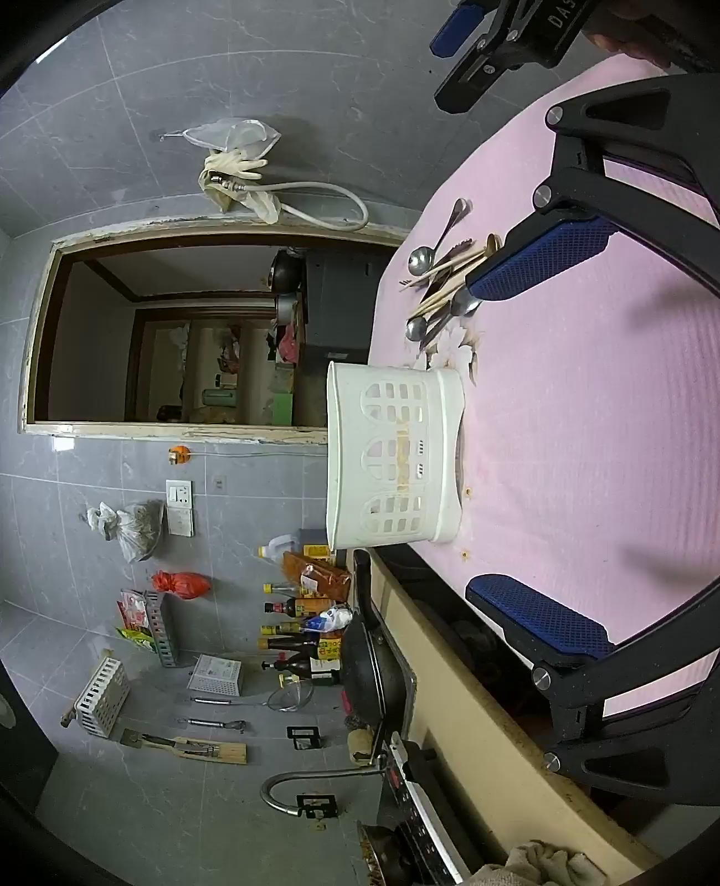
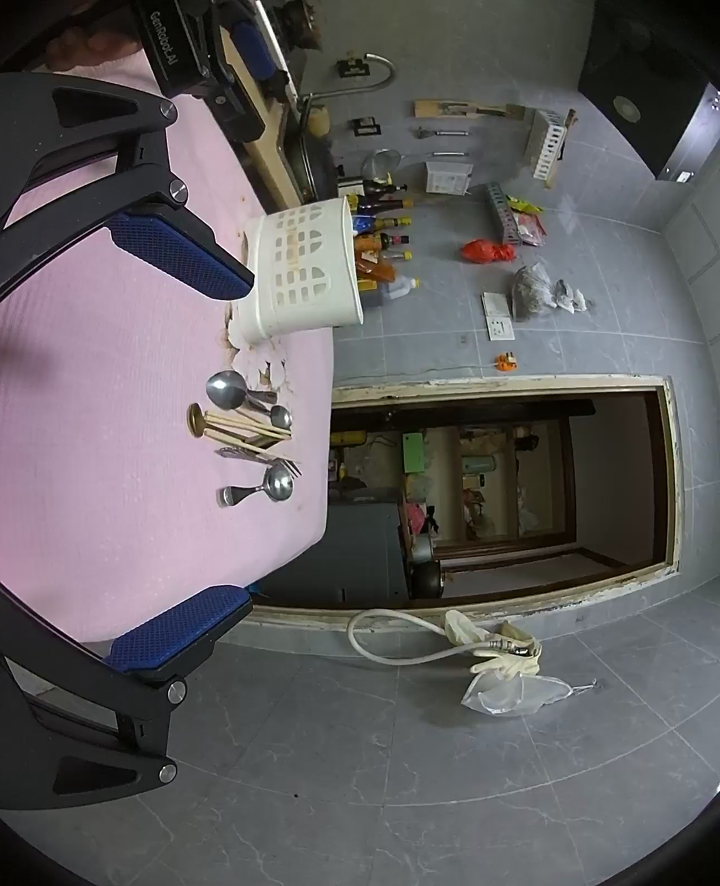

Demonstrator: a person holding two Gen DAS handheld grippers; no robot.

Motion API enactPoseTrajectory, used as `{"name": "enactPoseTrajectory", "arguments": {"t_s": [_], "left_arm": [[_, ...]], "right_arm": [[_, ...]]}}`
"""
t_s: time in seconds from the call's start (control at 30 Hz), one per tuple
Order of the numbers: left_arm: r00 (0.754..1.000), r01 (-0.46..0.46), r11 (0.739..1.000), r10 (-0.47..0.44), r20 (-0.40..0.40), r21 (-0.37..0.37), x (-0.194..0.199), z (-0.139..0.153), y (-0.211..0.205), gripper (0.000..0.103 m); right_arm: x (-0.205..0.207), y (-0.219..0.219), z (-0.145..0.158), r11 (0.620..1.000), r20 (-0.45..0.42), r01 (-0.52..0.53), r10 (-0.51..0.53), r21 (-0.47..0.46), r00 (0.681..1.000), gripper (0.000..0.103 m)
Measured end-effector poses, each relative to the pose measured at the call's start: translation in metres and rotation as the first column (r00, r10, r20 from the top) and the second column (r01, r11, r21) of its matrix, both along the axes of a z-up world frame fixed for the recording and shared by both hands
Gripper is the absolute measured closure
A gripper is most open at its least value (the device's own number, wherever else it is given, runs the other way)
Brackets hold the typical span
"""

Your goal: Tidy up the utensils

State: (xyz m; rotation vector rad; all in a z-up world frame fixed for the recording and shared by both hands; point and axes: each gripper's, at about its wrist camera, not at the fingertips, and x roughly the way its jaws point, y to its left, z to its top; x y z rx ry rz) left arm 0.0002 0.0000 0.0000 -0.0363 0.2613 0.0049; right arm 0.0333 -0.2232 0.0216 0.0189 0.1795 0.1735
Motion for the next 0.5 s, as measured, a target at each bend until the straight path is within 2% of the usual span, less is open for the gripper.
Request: {"name": "enactPoseTrajectory", "arguments": {"t_s": [0.5], "left_arm": [[1.000,-0.003,1.000,0.003,0.005,0.007,0.0003,0.0004,0.0002,0.006]], "right_arm": [[0.0003,-0.0007,0.0002,1.000,-0.009,-0.001,0.001,0.009,1.000,0.000]]}}
